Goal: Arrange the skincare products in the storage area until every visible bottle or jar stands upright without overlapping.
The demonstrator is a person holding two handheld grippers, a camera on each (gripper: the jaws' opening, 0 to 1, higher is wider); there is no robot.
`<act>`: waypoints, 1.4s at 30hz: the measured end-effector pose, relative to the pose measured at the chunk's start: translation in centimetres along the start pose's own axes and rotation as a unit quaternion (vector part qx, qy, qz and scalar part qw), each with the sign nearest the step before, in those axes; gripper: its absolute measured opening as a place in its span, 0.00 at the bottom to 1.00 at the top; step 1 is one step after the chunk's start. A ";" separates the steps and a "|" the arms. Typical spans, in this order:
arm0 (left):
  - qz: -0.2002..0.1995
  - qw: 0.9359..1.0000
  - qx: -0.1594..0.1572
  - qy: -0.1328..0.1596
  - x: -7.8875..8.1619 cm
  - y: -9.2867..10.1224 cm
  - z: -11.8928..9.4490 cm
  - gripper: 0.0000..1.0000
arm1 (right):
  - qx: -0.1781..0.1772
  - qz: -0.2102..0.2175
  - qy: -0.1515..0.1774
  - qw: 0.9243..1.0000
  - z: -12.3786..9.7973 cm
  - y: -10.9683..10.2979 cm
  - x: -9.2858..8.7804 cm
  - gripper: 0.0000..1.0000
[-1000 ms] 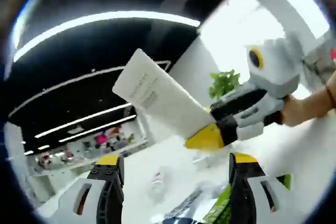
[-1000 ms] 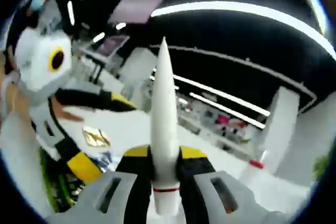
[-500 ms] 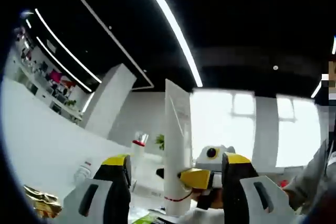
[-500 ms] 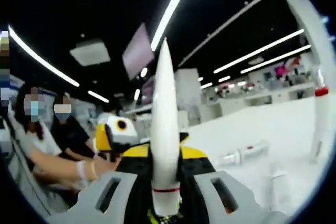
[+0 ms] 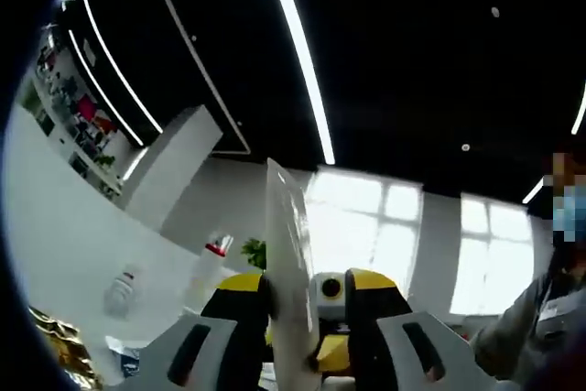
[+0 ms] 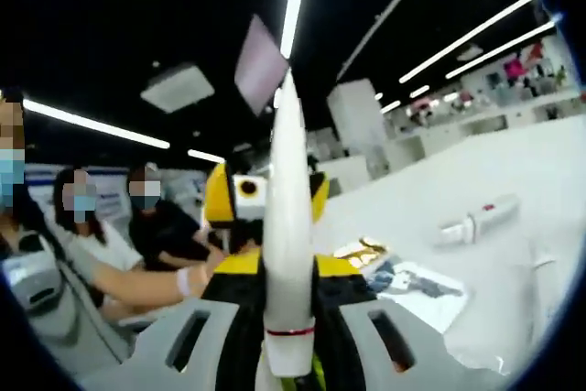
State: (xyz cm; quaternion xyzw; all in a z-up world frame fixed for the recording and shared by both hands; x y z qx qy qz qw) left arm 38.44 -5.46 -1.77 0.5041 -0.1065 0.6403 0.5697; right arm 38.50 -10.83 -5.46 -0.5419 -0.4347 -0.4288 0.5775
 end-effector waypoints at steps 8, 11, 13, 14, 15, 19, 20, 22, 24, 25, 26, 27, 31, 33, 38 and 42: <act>0.029 0.999 0.012 -0.035 -0.3 0.2 -0.5 0.12 | 0.006 -0.025 -0.017 1.000 0.1 -0.4 -0.7 0.22; 0.045 0.997 0.022 -0.050 0.0 0.2 -0.6 0.11 | 0.006 -0.043 0.013 0.999 0.7 -0.4 -0.7 0.23; 0.069 0.996 0.048 -0.041 0.3 -0.2 -0.6 0.10 | -0.014 -0.064 0.017 0.998 0.7 0.2 -0.4 0.25; 0.097 0.993 0.063 -0.036 0.4 -0.2 -0.6 0.10 | -0.025 -0.080 0.020 0.996 0.7 0.5 -0.2 0.26; 0.126 0.988 0.085 -0.037 0.5 -0.2 -0.6 0.10 | -0.031 -0.081 0.022 0.996 0.7 0.8 0.1 0.29; 0.128 0.981 0.133 -0.059 0.8 0.0 0.3 0.11 | -0.069 -0.073 0.041 0.994 0.9 2.0 0.6 0.58; 0.134 0.976 0.158 -0.060 1.2 -0.2 0.6 0.11 | -0.078 -0.067 0.034 0.994 0.9 2.3 0.3 0.60; 0.186 0.956 0.218 -0.060 1.7 -0.9 1.0 0.11 | -0.096 -0.092 0.039 0.990 0.9 2.8 0.2 0.60; 0.229 0.932 0.271 -0.067 1.7 -1.3 1.2 0.11 | -0.118 -0.127 0.020 0.985 0.9 3.1 0.0 0.59; 0.234 0.929 0.277 -0.070 1.7 -1.4 1.2 0.11 | -0.122 -0.131 0.021 0.984 0.9 3.1 0.1 0.61; 0.245 0.922 0.292 -0.072 1.5 -1.4 1.2 0.11 | -0.126 -0.135 0.030 0.982 1.0 3.0 0.3 0.62; 0.249 0.914 0.311 -0.071 1.4 -1.5 1.3 0.11 | -0.130 -0.141 0.033 0.981 1.0 3.0 0.4 0.62; 0.260 0.901 0.344 -0.055 0.6 -1.4 1.8 0.11 | -0.143 -0.160 0.036 0.976 0.7 3.1 0.8 0.60; 0.256 0.901 0.347 -0.050 0.2 -1.2 2.1 0.11 | -0.140 -0.150 0.043 0.978 0.6 3.1 1.0 0.59; 0.263 0.892 0.363 -0.062 -0.5 -0.9 2.5 0.11 | -0.156 -0.164 0.041 0.973 0.3 3.2 1.2 0.52; 0.269 0.887 0.368 -0.071 -1.2 -0.3 2.6 0.12 | -0.161 -0.174 0.013 0.971 0.6 3.2 0.4 0.46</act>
Point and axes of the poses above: the point that each gripper's makers call its tool centre point, and the gripper's own axes: z roughly forward along the fingers, y roughly to its right, x roughly out of its top, the point moved 4 cm from there along -z, roughly backward along the fingers, and after that the axes turned 3 degrees about y, right-handed, at the moved point
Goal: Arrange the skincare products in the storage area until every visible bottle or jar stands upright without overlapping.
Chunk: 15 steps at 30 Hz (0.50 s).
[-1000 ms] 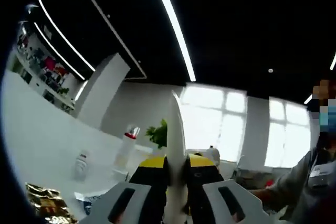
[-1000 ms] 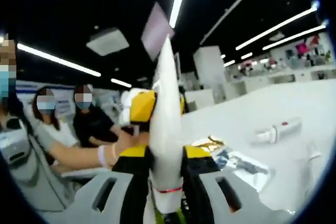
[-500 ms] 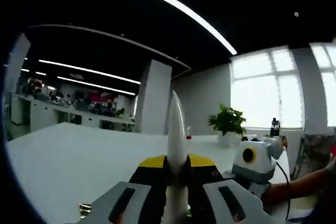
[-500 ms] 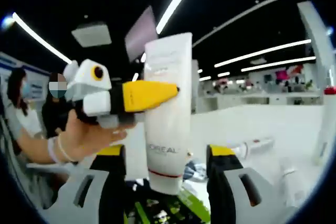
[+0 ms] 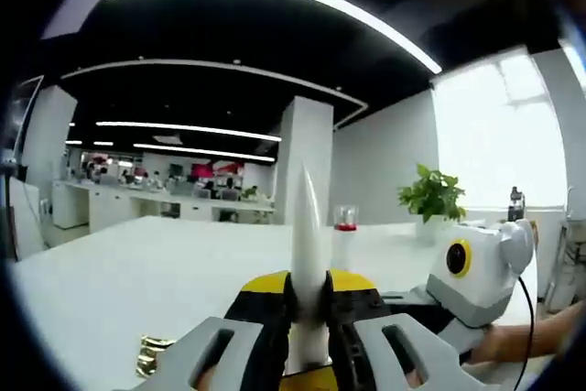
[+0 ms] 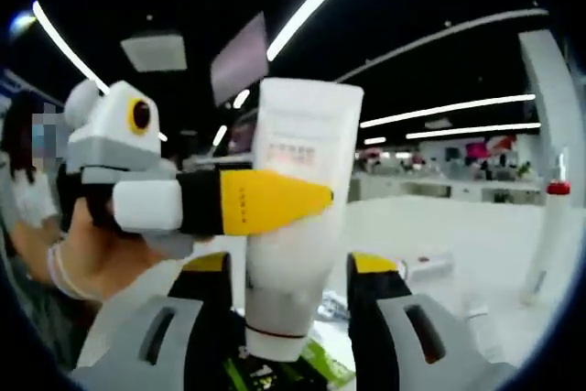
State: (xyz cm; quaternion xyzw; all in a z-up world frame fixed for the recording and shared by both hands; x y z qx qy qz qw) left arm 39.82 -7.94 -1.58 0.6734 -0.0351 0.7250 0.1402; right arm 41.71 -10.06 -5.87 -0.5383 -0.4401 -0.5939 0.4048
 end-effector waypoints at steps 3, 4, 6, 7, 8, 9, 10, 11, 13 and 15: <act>0.016 1.000 0.003 -0.002 -0.1 0.4 -0.2 0.12 | 0.004 -0.006 -0.012 1.000 0.2 -0.4 -0.4 0.39; 0.022 1.000 0.004 -0.004 -0.1 0.5 -0.4 0.12 | -0.008 -0.008 -0.013 1.000 0.1 -0.2 -0.4 0.38; 0.039 0.999 -0.006 -0.004 -0.1 0.5 -0.5 0.13 | -0.005 0.005 -0.014 1.000 0.1 -0.3 -0.4 0.37; 0.039 0.999 -0.006 -0.003 -0.1 0.5 -0.5 0.13 | -0.008 0.005 -0.017 1.000 0.0 -0.2 -0.4 0.36; 0.042 0.999 -0.009 -0.001 -0.2 0.5 -0.6 0.13 | -0.013 0.004 -0.019 1.000 0.1 -0.2 -0.4 0.35; 0.045 0.999 -0.015 -0.001 -0.2 0.6 -0.6 0.14 | -0.017 0.006 -0.021 1.000 0.0 0.0 -0.4 0.34; 0.045 0.999 -0.021 -0.001 -0.3 0.7 -0.7 0.14 | -0.022 0.010 -0.029 0.999 -0.1 0.2 -0.3 0.33; 0.047 0.999 -0.025 0.000 -0.3 0.8 -0.8 0.15 | -0.022 0.009 -0.033 0.999 -0.2 0.2 -0.3 0.32; 0.060 0.998 -0.031 -0.005 -0.3 0.9 -0.8 0.19 | -0.026 0.005 -0.036 0.999 -0.3 0.2 -0.3 0.30; 0.081 0.997 -0.004 0.003 -0.1 0.2 -0.9 0.36 | -0.029 0.006 -0.038 0.999 -0.5 0.3 -0.2 0.29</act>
Point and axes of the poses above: the point that each gripper's makers call its tool centre point, and the gripper's own axes: z roughly forward along the fingers, y roughly to its right, x roughly out of its top, the point moved 4 cm from there along -z, roughly backward along the fingers, and after that the axes turned 3 degrees about y, right-handed, at the moved point
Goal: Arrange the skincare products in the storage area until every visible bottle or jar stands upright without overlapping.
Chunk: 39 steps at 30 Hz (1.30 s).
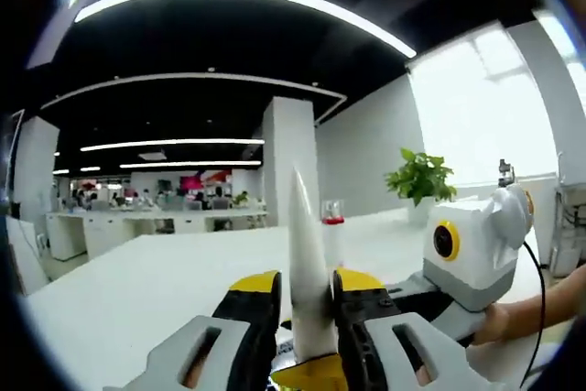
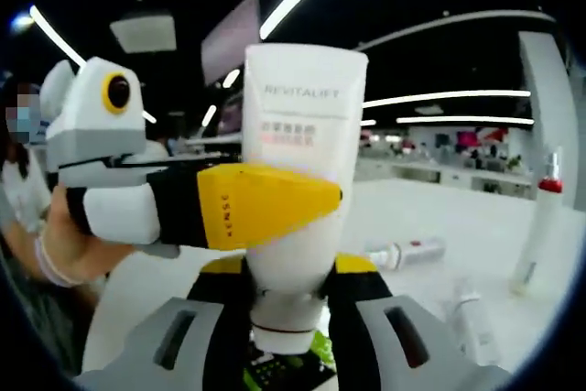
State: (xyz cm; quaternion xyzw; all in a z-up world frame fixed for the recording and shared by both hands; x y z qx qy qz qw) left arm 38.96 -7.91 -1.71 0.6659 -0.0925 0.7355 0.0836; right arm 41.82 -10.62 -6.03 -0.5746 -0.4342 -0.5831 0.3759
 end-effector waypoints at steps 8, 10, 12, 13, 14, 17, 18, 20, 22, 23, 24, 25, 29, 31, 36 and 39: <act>-0.084 0.996 0.009 0.015 -0.6 -1.5 -0.8 0.64 | -0.075 -0.008 0.033 0.997 -1.6 2.7 1.7 0.29; -0.095 0.995 0.013 0.009 -0.9 -2.0 -0.9 0.61 | -0.119 -0.013 0.026 0.992 -2.2 4.2 1.6 0.29; -0.088 0.996 0.018 0.007 -1.2 -2.7 -1.2 0.52 | -0.168 -0.045 0.023 0.985 -3.2 5.6 1.9 0.30; -0.086 0.996 0.019 0.003 -1.4 -2.9 -1.2 0.52 | -0.185 -0.051 0.035 0.981 -3.6 6.1 2.4 0.30; -0.087 0.996 0.018 0.002 -1.5 -3.3 -0.8 0.54 | -0.192 -0.044 0.044 0.979 -3.9 6.4 2.7 0.30; -0.090 0.996 0.019 -0.021 -2.7 -4.2 -0.2 0.55 | -0.243 -0.056 0.069 0.966 -5.3 8.2 4.0 0.30; -0.086 0.996 0.019 -0.030 -3.2 -4.4 -0.1 0.55 | -0.256 -0.057 0.072 0.962 -5.8 8.8 4.2 0.30; -0.076 0.996 0.019 -0.050 -4.6 -4.9 0.1 0.55 | -0.299 -0.064 0.074 0.949 -7.2 10.4 4.5 0.30; -0.055 0.997 0.024 -0.047 -5.6 -5.6 0.3 0.54 | -0.330 -0.047 0.081 0.939 -8.4 11.9 4.4 0.31; -0.054 0.997 0.027 -0.052 -6.1 -5.9 0.4 0.54 | -0.356 -0.043 0.074 0.930 -9.3 12.8 4.2 0.31; -0.056 0.996 0.018 -0.065 -6.6 -6.0 0.5 0.54 | -0.370 -0.048 0.070 0.925 -9.7 13.3 4.2 0.31; -0.068 0.995 0.009 -0.078 -6.8 -5.9 0.6 0.55 | -0.383 -0.052 0.067 0.920 -10.0 13.9 4.0 0.31; -0.076 0.995 0.010 -0.058 -6.3 -6.2 0.9 0.56 | -0.415 -0.033 0.037 0.908 -10.3 16.1 2.4 0.31; -0.085 0.993 0.009 -0.079 -7.1 -6.3 0.9 0.56 | -0.414 -0.026 0.025 0.910 -9.9 16.6 1.6 0.31; -0.111 0.988 0.000 -0.108 -8.1 -6.4 0.9 0.57 | -0.410 -0.024 -0.019 0.911 -8.8 17.0 -0.3 0.31; -0.108 0.988 0.000 -0.112 -8.1 -6.9 1.6 0.57 | -0.416 -0.035 -0.030 0.908 -8.6 17.3 -0.8 0.31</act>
Point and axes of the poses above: the point that each gripper's makers call its tool centre point, and the gripper's own axes: z roughly forward along the fingers, y roughly to its right, x roughly out of its top, the point moved 4 cm from there along -z, roughly backward along the fingers, and after that the axes turned 3 degrees about y, right-handed, at the moved point
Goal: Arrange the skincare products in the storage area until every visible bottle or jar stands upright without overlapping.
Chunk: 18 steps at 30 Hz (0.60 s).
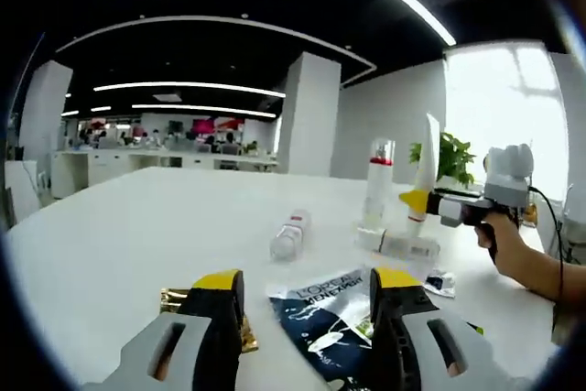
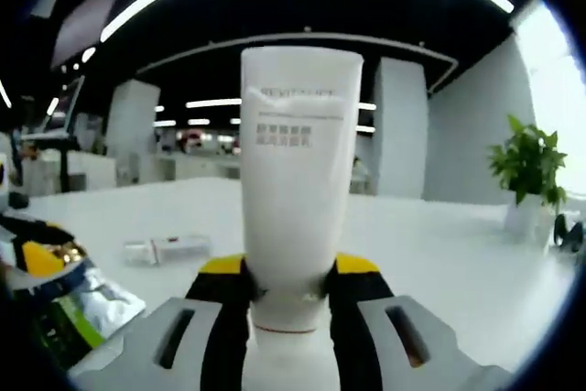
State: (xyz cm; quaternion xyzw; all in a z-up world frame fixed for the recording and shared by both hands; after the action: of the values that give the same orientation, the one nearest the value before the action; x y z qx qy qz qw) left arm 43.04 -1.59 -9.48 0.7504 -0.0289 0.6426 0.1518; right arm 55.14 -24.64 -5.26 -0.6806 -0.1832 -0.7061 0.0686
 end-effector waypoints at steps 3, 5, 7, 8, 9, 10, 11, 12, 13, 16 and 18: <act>0.002 1.000 -0.002 -0.002 0.0 0.0 0.2 0.57 | -0.007 -0.001 -0.020 1.000 0.5 0.3 -1.0 0.32; 0.002 1.000 -0.003 -0.003 -0.1 0.1 0.3 0.57 | -0.009 0.010 -0.004 1.000 0.6 0.7 -1.1 0.32; 0.001 1.000 -0.003 -0.007 -0.1 0.1 0.4 0.57 | -0.017 0.020 0.005 1.000 1.5 1.2 -1.3 0.33; 0.001 1.000 -0.002 -0.007 -0.1 0.1 0.3 0.58 | -0.017 0.023 0.008 1.000 1.6 1.3 -1.4 0.34; 0.001 1.000 -0.002 -0.006 -0.1 0.0 0.4 0.58 | -0.016 0.020 0.009 1.000 1.7 1.2 -1.4 0.34; 0.000 1.000 -0.002 -0.005 -0.1 0.1 0.4 0.58 | -0.018 0.020 0.009 1.000 1.5 1.1 -1.3 0.34; 0.000 1.000 -0.002 -0.005 -0.1 0.1 0.4 0.58 | -0.018 0.020 0.010 1.000 1.5 1.1 -1.4 0.34; -0.001 1.000 -0.002 -0.006 -0.2 0.1 0.3 0.58 | -0.017 0.019 0.010 1.000 1.7 1.1 -1.5 0.34; -0.001 1.000 -0.002 -0.005 -0.1 0.1 0.4 0.58 | -0.016 0.018 0.012 1.000 2.0 1.2 -1.5 0.34; 0.000 1.000 0.000 -0.007 -0.3 0.1 0.3 0.58 | -0.007 0.005 0.019 1.000 1.4 0.9 -1.5 0.36; 0.000 1.000 0.000 -0.007 -0.3 0.2 0.2 0.58 | -0.005 -0.001 0.016 1.000 1.9 1.2 -1.5 0.36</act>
State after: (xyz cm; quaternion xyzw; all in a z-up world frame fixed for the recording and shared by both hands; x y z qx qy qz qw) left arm 43.13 -1.85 -9.79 0.7551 -0.0299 0.6372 0.1512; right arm 57.45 -25.25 -6.56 -0.6691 -0.1795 -0.7180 0.0677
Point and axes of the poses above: the point that each gripper's makers call its tool centre point, and the gripper's own axes: z roughly forward along the fingers, y roughly to its right, x roughly out of its top, the point moved 4 cm from there along -z, roughly backward along the fingers, and after that the axes turned 3 degrees about y, right-handed, at the moved point
